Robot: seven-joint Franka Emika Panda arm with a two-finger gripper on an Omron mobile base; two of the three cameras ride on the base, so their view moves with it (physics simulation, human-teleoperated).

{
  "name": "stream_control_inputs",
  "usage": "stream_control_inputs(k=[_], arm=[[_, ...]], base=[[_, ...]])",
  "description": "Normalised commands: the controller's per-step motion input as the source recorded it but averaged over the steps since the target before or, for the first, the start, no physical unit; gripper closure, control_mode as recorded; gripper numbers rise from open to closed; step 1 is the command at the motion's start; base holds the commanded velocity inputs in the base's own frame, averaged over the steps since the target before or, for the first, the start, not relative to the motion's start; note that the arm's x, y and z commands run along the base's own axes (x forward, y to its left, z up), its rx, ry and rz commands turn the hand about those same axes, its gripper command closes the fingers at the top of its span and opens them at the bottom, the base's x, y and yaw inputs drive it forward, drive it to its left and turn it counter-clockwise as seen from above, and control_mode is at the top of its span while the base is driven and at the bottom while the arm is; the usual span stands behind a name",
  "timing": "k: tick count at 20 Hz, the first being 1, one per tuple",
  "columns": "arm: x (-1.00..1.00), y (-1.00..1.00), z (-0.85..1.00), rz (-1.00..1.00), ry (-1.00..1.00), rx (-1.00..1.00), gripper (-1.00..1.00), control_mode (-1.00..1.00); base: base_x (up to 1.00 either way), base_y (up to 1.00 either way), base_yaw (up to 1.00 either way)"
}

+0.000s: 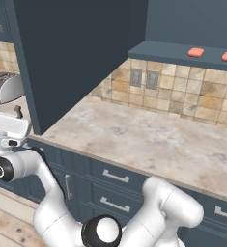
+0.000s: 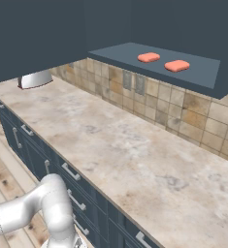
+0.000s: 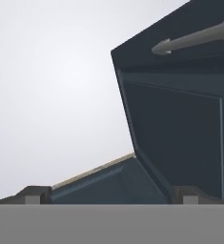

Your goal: Pick up the bar soap and bar soap from the sink, and place them back in the cabinet, and close the cabinet door.

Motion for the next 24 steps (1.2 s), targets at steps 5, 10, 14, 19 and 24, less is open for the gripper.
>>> stream_control_inputs(k=[5, 10, 14, 19, 24], arm=[[-0.03, -0.24, 0.06, 0.0, -0.04, 0.0, -1.0, -1.0], [-0.01, -0.22, 0.15, 0.0, -0.01, 0.0, -1.0, -1.0], [-0.07, -0.16, 0.12, 0.0, 0.0, 0.0, -1.0, -1.0], [-0.19, -0.19, 0.05, 0.0, 0.0, 0.0, -1.0, -1.0], [-0.18, -0.25, 0.08, 0.0, 0.0, 0.0, -1.0, -1.0]], base=[[0.0, 0.0, 0.0], [0.0, 0.0, 0.0], [0.0, 0.0, 0.0], [0.0, 0.0, 0.0], [0.0, 0.0, 0.0]])
